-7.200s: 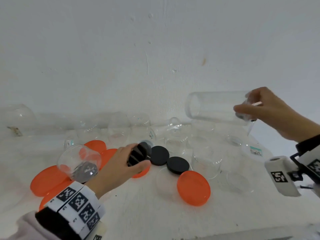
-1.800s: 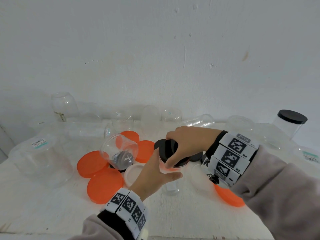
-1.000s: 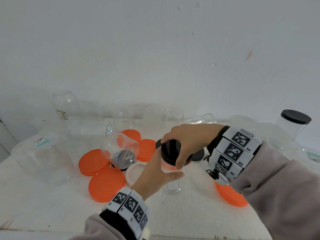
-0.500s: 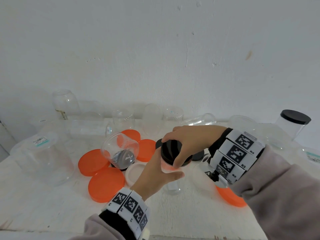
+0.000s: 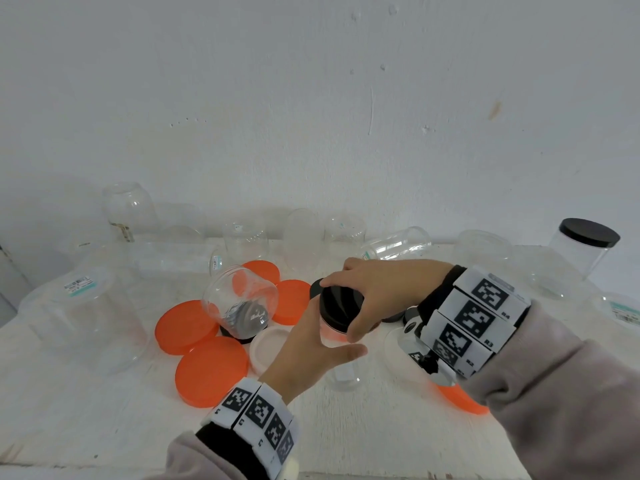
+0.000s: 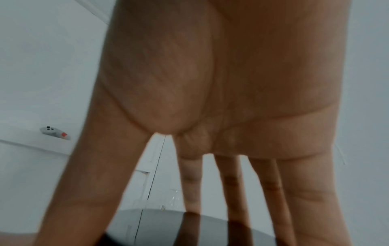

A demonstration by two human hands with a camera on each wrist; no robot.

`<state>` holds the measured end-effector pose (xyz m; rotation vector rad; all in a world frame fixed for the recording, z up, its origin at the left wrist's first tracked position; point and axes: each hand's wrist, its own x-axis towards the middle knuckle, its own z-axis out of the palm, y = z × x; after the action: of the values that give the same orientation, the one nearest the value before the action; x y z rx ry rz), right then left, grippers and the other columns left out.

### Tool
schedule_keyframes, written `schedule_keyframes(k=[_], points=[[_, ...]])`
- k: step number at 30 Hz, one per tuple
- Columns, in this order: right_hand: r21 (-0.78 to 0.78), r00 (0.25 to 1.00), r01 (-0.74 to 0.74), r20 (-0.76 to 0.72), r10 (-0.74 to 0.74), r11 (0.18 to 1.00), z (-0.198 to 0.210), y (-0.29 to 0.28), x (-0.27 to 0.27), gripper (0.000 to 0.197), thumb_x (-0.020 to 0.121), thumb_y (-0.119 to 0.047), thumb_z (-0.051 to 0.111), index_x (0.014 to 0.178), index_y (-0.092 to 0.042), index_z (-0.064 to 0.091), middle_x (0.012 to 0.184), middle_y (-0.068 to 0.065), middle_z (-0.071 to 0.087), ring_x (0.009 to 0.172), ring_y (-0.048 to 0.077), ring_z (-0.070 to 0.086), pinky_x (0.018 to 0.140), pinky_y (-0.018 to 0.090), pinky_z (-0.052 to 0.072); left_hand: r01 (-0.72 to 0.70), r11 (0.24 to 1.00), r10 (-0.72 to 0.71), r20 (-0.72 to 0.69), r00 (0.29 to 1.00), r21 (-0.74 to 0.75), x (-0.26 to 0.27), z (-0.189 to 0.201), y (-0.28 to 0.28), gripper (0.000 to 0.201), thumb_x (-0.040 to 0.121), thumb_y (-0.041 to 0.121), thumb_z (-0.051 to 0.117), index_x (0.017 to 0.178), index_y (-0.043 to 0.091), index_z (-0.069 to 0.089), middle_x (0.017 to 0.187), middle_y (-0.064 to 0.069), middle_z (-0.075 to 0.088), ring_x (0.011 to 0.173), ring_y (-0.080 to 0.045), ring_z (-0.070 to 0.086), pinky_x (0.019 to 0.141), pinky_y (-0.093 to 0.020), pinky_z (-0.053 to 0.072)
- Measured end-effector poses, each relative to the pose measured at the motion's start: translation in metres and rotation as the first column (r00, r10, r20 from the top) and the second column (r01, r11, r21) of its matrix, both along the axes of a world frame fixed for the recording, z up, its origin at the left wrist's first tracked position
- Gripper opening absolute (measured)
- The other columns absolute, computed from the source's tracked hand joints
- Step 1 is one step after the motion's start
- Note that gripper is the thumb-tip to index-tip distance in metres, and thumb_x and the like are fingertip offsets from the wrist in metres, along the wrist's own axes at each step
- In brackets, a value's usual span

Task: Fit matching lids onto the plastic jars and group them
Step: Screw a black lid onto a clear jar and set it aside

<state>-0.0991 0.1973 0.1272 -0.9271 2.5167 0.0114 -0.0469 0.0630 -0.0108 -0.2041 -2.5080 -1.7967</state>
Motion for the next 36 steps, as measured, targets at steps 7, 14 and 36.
schedule_keyframes(k=[7, 14, 36], points=[[0.039, 0.973, 0.137, -0.194, -0.127, 0.99, -0.016, -0.006, 0.004, 0.083, 0.074, -0.08, 0.051, 0.13, -0.019, 0.04, 0.106, 0.0, 0.038, 0.094, 0.022, 0.048, 0.078, 0.033, 0.044, 0.011, 1.0, -0.011, 0.013, 1.0, 0.015, 0.0, -0.001, 0.0, 0.074, 0.069, 0.037, 0.083, 0.119, 0.057, 0.033, 0.116, 0.043, 0.049, 0.111, 0.021, 0.045, 0.082, 0.002, 0.037], [0.048, 1.0, -0.013, 0.015, 0.012, 0.999, 0.004, 0.0, -0.004, 0.082, 0.076, -0.046, 0.073, 0.144, -0.037, 0.029, 0.123, -0.006, 0.037, 0.113, 0.02, 0.047, 0.095, 0.04, 0.048, -0.007, 1.0, 0.007, -0.004, 1.0, 0.016, -0.001, -0.004, 0.001, 0.074, 0.068, 0.029, 0.085, 0.118, 0.053, 0.036, 0.119, 0.03, 0.054, 0.11, 0.02, 0.046, 0.083, 0.002, 0.036], [0.067, 0.986, 0.098, -0.144, -0.088, 0.993, -0.015, -0.006, -0.004, 0.081, 0.074, -0.079, 0.051, 0.129, -0.022, 0.038, 0.108, -0.002, 0.037, 0.095, 0.021, 0.046, 0.078, 0.033, 0.043, 0.002, 0.999, -0.002, 0.012, 1.0, 0.041, 0.0, -0.004, 0.0, 0.079, 0.069, 0.036, 0.084, 0.127, 0.052, 0.032, 0.122, 0.036, 0.052, 0.114, 0.02, 0.044, 0.083, 0.003, 0.036]])
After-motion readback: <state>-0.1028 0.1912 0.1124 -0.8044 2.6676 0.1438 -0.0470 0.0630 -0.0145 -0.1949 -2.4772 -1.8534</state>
